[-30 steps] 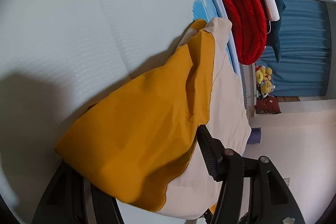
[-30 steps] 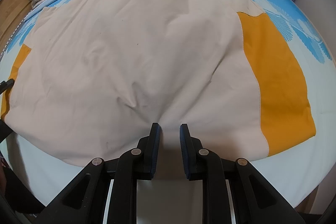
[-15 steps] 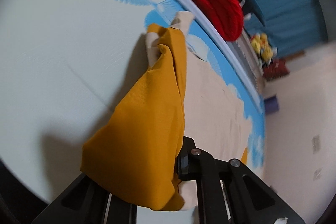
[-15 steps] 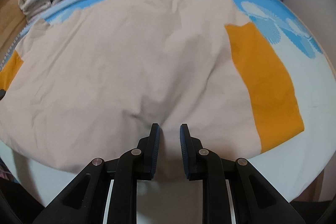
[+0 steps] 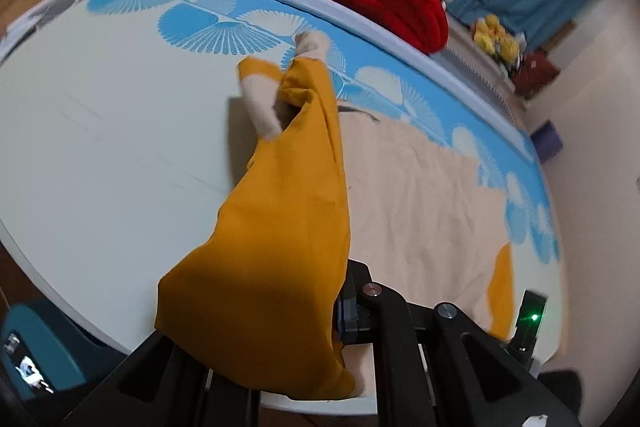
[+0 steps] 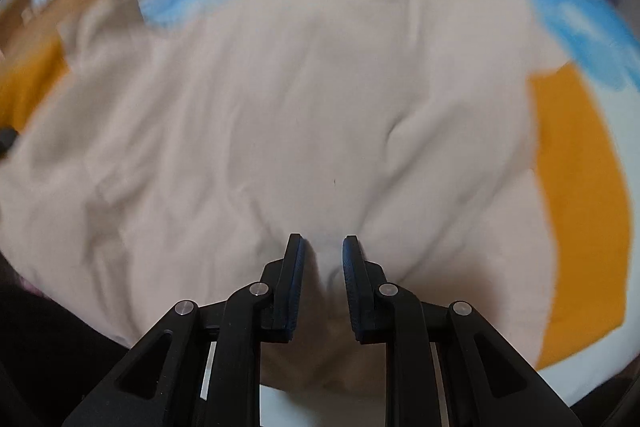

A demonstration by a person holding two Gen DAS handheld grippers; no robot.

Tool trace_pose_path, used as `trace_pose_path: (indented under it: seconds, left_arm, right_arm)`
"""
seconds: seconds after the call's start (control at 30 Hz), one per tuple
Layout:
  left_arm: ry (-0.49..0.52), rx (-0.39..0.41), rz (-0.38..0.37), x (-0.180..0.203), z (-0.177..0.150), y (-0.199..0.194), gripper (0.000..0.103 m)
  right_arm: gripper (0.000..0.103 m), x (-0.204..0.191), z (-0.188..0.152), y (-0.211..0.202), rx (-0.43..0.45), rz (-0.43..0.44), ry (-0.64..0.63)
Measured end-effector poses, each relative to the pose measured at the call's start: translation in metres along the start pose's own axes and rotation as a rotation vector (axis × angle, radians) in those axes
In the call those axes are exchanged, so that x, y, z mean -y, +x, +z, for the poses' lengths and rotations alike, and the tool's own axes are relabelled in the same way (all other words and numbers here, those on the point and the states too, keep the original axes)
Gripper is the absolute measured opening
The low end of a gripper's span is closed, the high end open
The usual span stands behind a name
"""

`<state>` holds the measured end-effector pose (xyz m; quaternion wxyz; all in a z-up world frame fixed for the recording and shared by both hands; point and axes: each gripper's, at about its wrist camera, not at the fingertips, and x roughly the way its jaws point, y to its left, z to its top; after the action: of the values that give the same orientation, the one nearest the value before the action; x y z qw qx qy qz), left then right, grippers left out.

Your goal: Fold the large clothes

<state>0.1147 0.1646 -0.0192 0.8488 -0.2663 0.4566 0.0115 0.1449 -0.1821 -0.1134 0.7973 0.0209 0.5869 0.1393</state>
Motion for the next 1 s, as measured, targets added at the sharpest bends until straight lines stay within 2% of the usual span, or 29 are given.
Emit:
trace_pose_path:
  seconds: [0.1,0.27,0.33,0.4,0.5,0.53,0.6,0.7,0.77,0.83,0.9,1.0]
  left_arm:
    - [0.041,0.032,0.002,0.015,0.004,0.0,0.01]
    - [0.227,0.056,0.019,0.071,-0.011,0.009,0.01]
    - [0.326,0.075,0.009,0.103,-0.022,0.014,0.01]
    - [0.418,0.089,-0.009,0.134,-0.034,0.019,0.009]
    - [0.55,0.08,-0.067,0.184,-0.058,0.034,0.009]
    - [0.591,0.067,-0.088,0.199,-0.066,0.041,0.009]
    - [0.662,0.024,-0.131,0.225,-0.083,0.056,0.009]
    - [0.748,-0.113,-0.2,0.259,-0.11,0.088,0.012]
    - [0.772,-0.241,-0.232,0.271,-0.126,0.112,0.021]
    - [0.751,-0.337,-0.261,0.274,-0.136,0.129,0.043]
    - [0.727,-0.374,-0.3,0.273,-0.138,0.13,0.055]
    - [0.689,-0.4,-0.37,0.269,-0.131,0.119,0.06]
  right_arm:
    - [0.021,0.012,0.013,-0.019,-0.004,0.029,0.046]
    - [0.022,0.041,0.041,-0.104,0.184,0.001,-0.021]
    - [0.025,0.057,0.048,-0.143,0.279,-0.049,-0.082]
    - [0.035,0.073,0.048,-0.173,0.366,-0.144,-0.155]
    - [0.037,0.11,0.039,-0.193,0.429,-0.25,-0.166]
    - [0.037,0.126,0.034,-0.194,0.426,-0.245,-0.116]
    - [0.037,0.146,0.029,-0.19,0.366,-0.214,-0.032]
    - [0.037,0.158,0.028,-0.193,0.373,-0.161,0.019]
    - [0.038,0.16,0.026,-0.183,0.329,-0.124,0.021]
    - [0.041,0.162,0.021,-0.171,0.266,-0.064,0.03]
    - [0.051,0.163,0.021,-0.157,0.214,0.0,0.048]
    - [0.06,0.158,0.022,-0.135,0.147,0.11,0.081]
